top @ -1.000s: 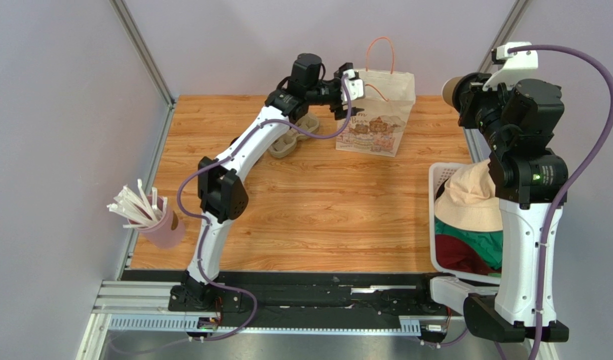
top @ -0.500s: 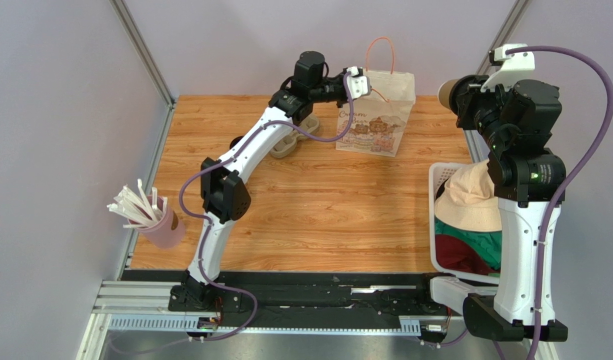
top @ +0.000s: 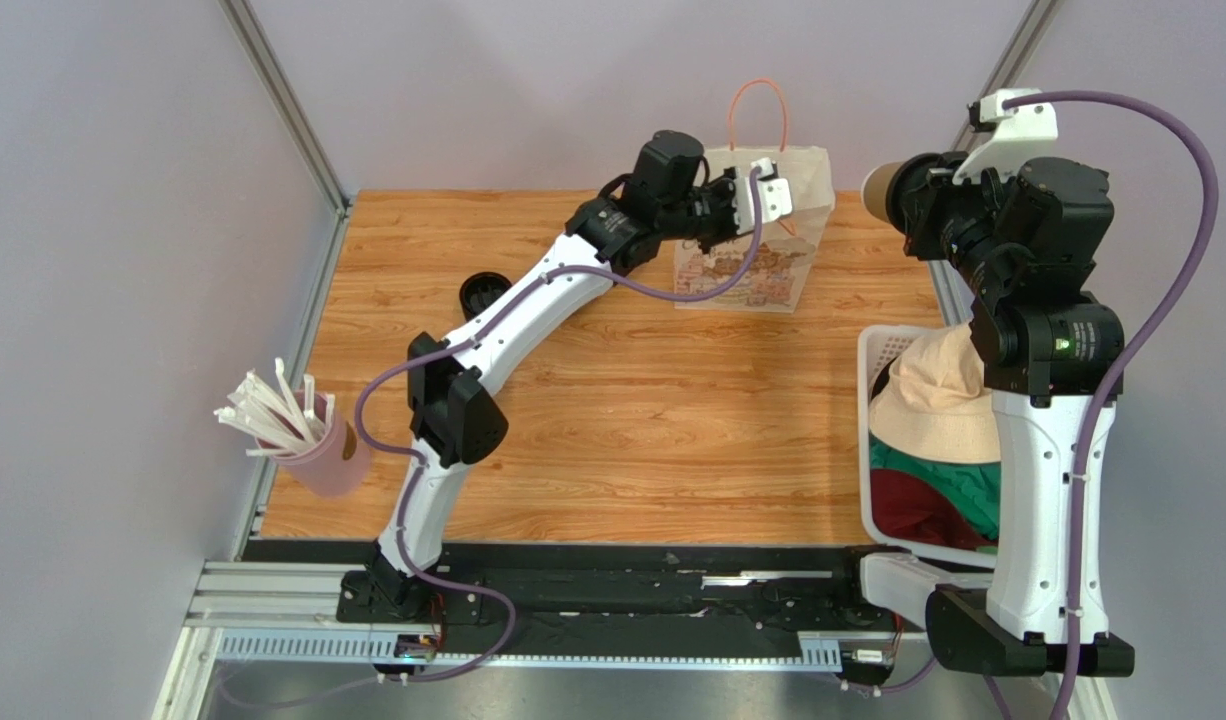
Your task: Pack the takeout coffee
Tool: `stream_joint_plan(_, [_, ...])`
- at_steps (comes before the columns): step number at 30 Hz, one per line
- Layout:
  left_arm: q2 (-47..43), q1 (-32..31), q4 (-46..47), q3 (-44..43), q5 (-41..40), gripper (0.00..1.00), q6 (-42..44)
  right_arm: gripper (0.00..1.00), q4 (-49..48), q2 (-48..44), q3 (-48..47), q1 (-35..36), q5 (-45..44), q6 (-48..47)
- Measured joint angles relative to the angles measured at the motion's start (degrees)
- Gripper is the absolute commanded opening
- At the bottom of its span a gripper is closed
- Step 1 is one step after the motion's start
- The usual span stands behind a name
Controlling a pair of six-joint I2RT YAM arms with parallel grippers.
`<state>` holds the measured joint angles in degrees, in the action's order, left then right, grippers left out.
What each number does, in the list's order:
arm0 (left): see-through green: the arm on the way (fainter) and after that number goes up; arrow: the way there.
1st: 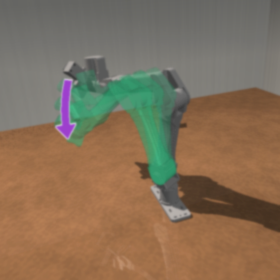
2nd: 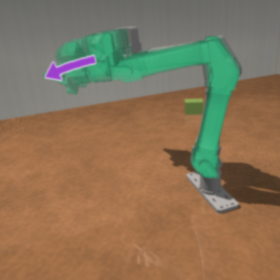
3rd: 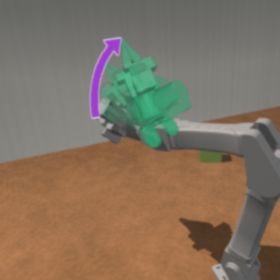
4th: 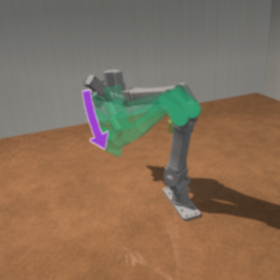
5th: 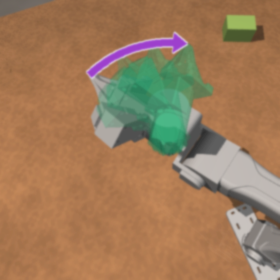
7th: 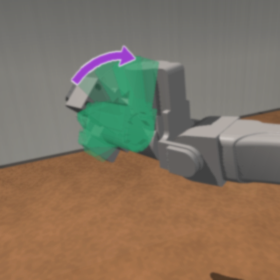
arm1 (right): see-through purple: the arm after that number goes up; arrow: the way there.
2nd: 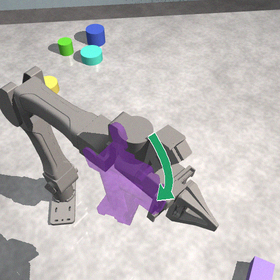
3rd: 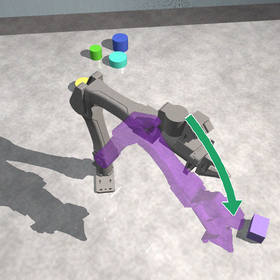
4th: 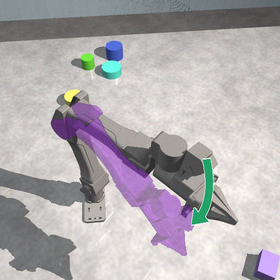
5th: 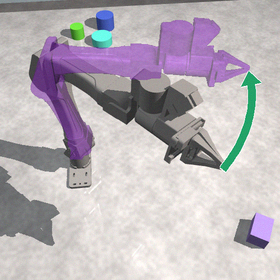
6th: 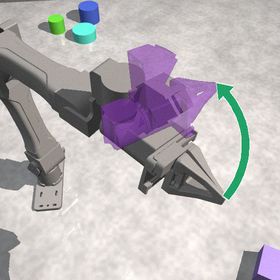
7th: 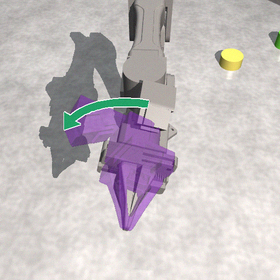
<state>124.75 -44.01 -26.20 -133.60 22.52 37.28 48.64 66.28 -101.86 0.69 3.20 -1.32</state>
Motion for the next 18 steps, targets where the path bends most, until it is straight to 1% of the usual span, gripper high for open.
stream_joint_plan(1, [-0.33, -0.74, -0.35, 0.0, -0.5, 0.0, -0.22, 0.0, -0.13, 0.07, 0.2, 0.0, 0.24, 0.02])
stream_joint_plan(5, [-4.85, -5.01, -4.83, 0.07, -8.0, 0.0, -2.97, 0.0, -0.11, 0.15, 0.85, -0.02, 1.09, 0.24])
stream_joint_plan(9, [-8.5, -8.61, -7.08, 0.07, -13.75, 0.0, -4.87, 0.0, -0.09, 0.17, 0.9, -0.02, 1.81, 0.37])
stream_joint_plan(14, [-10.93, -11.72, -9.46, 0.11, -18.88, 0.0, -7.52, 0.0, 0.11, 0.22, 0.87, -0.02, 3.87, 1.53])
stream_joint_plan(18, [-12.39, -13.11, -10.84, 2.51, -21.84, 0.0, -9.57, 0.0, 1.46, 0.76, 0.17, -0.02, 6.51, 2.23])
